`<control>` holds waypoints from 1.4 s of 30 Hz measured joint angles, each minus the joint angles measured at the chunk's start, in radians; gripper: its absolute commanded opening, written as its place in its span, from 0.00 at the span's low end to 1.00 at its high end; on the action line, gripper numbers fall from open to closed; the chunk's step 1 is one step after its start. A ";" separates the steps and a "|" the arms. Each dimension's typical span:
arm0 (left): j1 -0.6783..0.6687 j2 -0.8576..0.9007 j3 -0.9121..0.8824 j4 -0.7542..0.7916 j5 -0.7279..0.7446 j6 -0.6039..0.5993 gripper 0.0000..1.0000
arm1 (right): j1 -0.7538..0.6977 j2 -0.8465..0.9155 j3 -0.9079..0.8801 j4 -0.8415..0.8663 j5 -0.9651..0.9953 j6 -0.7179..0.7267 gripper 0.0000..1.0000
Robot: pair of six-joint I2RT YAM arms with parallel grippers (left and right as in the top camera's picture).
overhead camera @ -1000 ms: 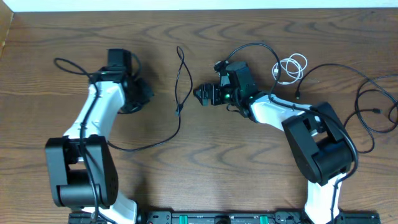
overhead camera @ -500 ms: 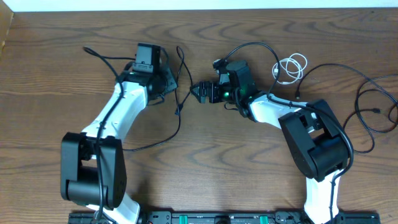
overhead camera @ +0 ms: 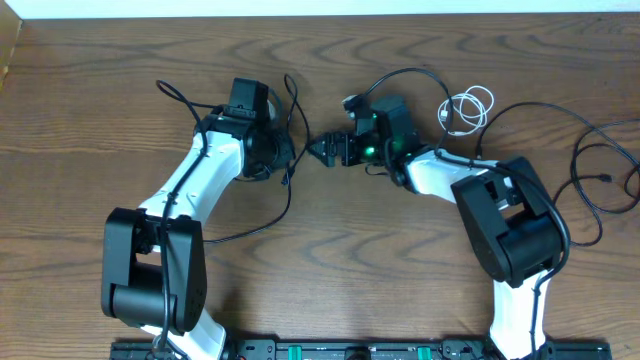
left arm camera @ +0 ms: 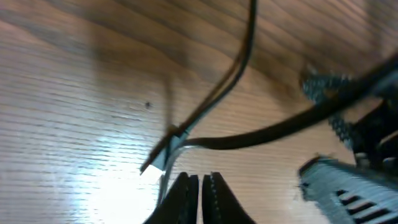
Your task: Untangle cables
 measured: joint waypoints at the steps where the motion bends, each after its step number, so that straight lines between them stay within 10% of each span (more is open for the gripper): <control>1: -0.001 0.000 0.000 0.003 0.006 0.005 0.08 | -0.007 0.002 0.000 0.016 -0.022 -0.001 0.99; 5: 0.002 0.000 0.000 0.060 0.003 0.011 0.09 | -0.021 0.004 0.000 0.024 -0.080 -0.006 0.99; 12: 0.019 0.000 -0.002 0.220 -0.002 0.021 0.42 | -0.021 0.009 -0.001 0.005 -0.114 -0.043 0.99; 18: 0.005 0.000 -0.003 0.239 -0.030 0.022 0.43 | -0.021 0.009 -0.001 -0.002 -0.115 -0.054 0.99; 26: -0.010 0.005 -0.003 0.225 -0.163 0.022 0.44 | -0.021 0.009 -0.001 -0.002 -0.115 -0.058 0.99; 31: -0.010 0.014 -0.003 0.138 -0.307 0.003 0.71 | -0.021 0.009 -0.001 -0.004 -0.114 -0.058 0.99; 42: 0.021 0.019 -0.006 -0.053 -0.600 -0.153 0.73 | -0.021 0.009 -0.001 -0.019 -0.089 -0.058 0.99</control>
